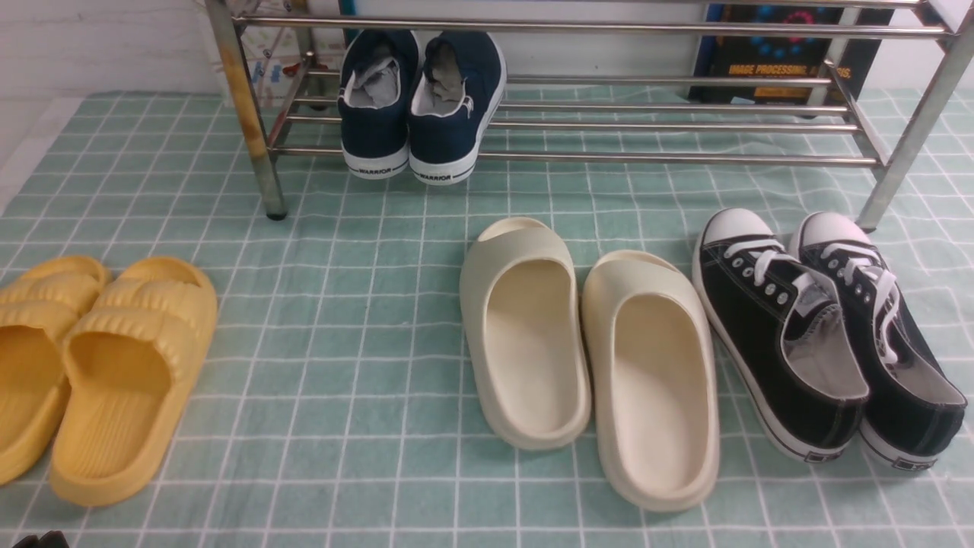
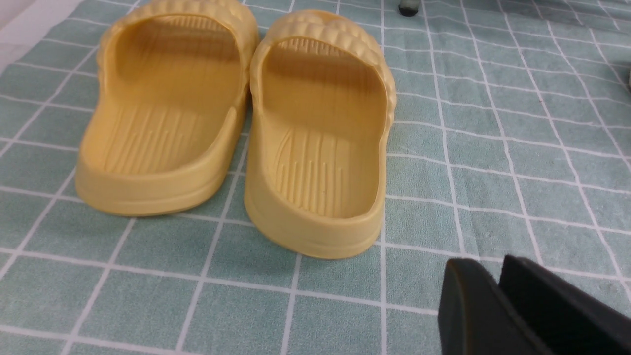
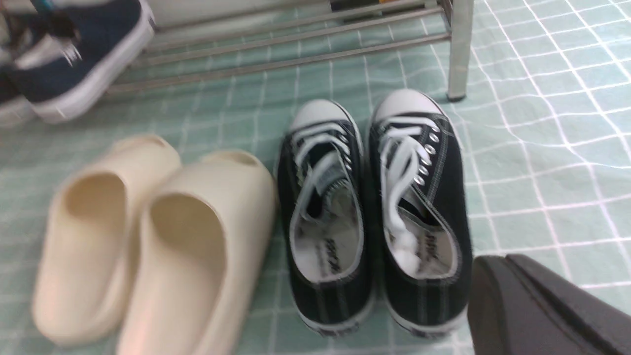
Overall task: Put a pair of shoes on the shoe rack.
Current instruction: Use the right arm to grab the shoe closest to it
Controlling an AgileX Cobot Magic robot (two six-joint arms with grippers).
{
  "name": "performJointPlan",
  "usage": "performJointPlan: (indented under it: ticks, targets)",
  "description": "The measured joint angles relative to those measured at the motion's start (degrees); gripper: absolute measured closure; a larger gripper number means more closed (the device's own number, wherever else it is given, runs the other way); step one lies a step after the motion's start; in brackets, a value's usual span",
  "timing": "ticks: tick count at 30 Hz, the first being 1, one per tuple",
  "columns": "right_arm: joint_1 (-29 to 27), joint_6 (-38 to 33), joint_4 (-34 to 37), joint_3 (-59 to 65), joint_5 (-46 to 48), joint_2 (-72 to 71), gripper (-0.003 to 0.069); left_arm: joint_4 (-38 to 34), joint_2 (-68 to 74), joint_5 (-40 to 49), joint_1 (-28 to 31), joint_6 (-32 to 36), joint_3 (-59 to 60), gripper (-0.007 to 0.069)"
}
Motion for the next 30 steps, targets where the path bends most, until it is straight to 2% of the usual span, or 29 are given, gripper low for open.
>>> performJointPlan:
  ticks: [2,3,5,6,12,17,20,21,22,23,24,25,28,30]
  targets:
    - [0.0,-2.28,-1.57,-3.17,4.52,4.78,0.0662,0.0,0.0,0.0,0.0,0.0,0.0,0.0518]
    - [0.79,-4.09,-3.61,-7.98,10.66,11.6,0.0662,0.0,0.0,0.0,0.0,0.0,0.0,0.0515]
    - [3.12,-4.7,-4.18,-10.63,14.69,17.65,0.0662,0.0,0.0,0.0,0.0,0.0,0.0,0.0514]
    - [3.83,-4.78,-4.18,-11.21,14.98,18.29,0.0662,0.0,0.0,0.0,0.0,0.0,0.0,0.0513]
    - [18.03,-4.41,-7.62,-17.54,16.78,34.92,0.0655,0.0,0.0,0.0,0.0,0.0,0.0,0.0508]
    - [22.9,-0.1,-10.55,-22.36,16.42,46.52,0.0609,0.0,0.0,0.0,0.0,0.0,0.0,0.0502]
    - [23.33,0.92,-10.96,-24.56,15.11,53.65,0.0503,-0.02,0.0,0.0,0.0,0.0,0.0,0.0498]
    - [23.33,0.92,-11.03,-24.62,14.81,54.04,0.0494,-0.02,0.0,0.0,0.0,0.0,0.0,0.0498]
    - [23.4,1.04,-11.1,-24.91,13.69,56.49,0.0418,-0.02,0.0,0.0,0.0,0.0,0.0,0.0497]
    - [23.4,1.02,-11.1,-24.98,13.31,57.12,0.0398,-0.02,0.0,0.0,0.0,0.0,0.0,0.0497]
    - [23.4,1.05,-11.05,-24.98,11.99,59.41,0.0321,-0.02,0.0,0.0,0.0,0.0,0.0,0.0496]
    - [23.4,1.11,-10.9,-24.98,11.11,60.95,0.0276,-0.02,0.0,0.0,0.0,0.0,0.0,0.0494]
    - [23.4,1.5,-10.92,-24.98,8.63,64.3,0.0189,-0.02,0.0,0.0,0.0,0.0,0.0,0.0491]
    - [23.4,1.98,-10.92,-24.99,7.45,65.79,0.018,-0.02,0.0,0.0,0.0,0.0,0.0,0.0491]
